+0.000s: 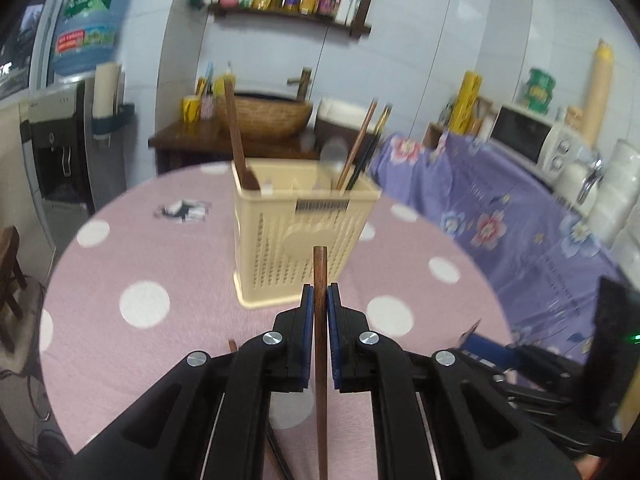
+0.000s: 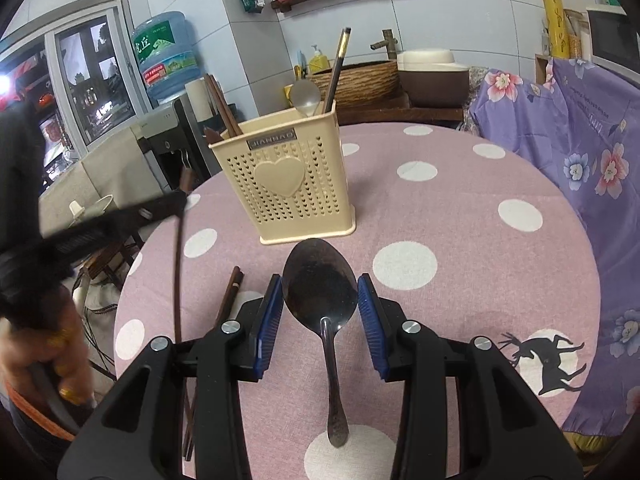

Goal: Organize utensils
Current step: 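Lift the silver spoon and brown chopstick and carry them above the basket, then lower the spoon and chopstick into the basket and open both tools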

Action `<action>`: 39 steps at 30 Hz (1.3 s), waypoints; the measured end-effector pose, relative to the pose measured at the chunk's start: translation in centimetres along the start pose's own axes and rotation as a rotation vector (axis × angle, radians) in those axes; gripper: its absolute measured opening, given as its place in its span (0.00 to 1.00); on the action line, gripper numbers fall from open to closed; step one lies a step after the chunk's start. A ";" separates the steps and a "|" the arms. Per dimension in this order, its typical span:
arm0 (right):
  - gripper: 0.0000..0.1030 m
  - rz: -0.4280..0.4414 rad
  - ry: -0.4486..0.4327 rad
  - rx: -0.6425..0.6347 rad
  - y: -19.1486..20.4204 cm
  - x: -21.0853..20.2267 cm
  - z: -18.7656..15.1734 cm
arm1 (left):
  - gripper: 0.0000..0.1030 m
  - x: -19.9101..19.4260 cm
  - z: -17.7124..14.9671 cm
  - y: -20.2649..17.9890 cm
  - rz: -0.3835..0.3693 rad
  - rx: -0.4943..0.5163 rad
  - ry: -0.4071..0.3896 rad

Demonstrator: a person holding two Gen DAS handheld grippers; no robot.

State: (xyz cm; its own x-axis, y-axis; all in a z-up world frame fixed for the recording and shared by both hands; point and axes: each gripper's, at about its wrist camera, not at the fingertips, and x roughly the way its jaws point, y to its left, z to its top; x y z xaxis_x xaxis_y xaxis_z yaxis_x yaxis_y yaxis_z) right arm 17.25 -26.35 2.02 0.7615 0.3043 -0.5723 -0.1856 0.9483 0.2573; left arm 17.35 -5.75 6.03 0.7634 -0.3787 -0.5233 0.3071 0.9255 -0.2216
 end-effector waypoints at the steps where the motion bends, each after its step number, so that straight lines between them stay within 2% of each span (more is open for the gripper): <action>1: 0.38 0.002 -0.004 -0.002 0.1 -0.2 0.1 | 0.08 -1.1 0.4 0.0 -0.007 -0.003 -0.029; 4: 0.38 0.018 -0.010 -0.006 0.3 -0.6 0.7 | 0.08 -3.4 1.6 0.2 -0.015 -0.012 -0.102; 6: 0.38 0.022 -0.011 -0.011 0.6 -0.7 0.9 | 0.08 -3.4 1.9 0.2 -0.011 -0.012 -0.115; 15: 0.37 0.014 -0.010 -0.022 1.1 -0.3 1.2 | 0.08 -2.8 2.2 0.5 -0.005 -0.030 -0.120; 23: 0.37 0.064 -0.030 -0.014 1.2 -0.3 3.0 | 0.08 -3.5 3.5 0.4 -0.022 -0.019 -0.142; 28: 0.37 0.076 -0.091 -0.068 2.6 -0.7 7.1 | 0.08 -4.5 6.8 0.2 -0.028 -0.001 -0.188; 33: 0.37 0.106 -0.197 -0.094 4.6 -1.7 14.2 | 0.08 -5.7 12.7 0.0 -0.015 0.001 -0.254; 36: 0.37 0.086 -0.276 -0.114 6.0 -1.7 18.3 | 0.08 -5.8 16.5 -0.3 0.033 0.010 -0.298; 39: 0.37 0.032 -0.330 -0.135 6.9 -0.4 21.0 | 0.08 -5.0 18.8 0.0 0.061 -0.014 -0.320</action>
State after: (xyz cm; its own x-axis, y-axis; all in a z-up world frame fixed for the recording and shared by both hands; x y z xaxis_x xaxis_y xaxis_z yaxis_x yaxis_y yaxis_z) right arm 28.69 -21.84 20.38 0.9094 0.3100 -0.2774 -0.2767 0.9487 0.1530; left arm 24.20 -3.68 24.07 0.9207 -0.2987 -0.2511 0.2493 0.9453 -0.2105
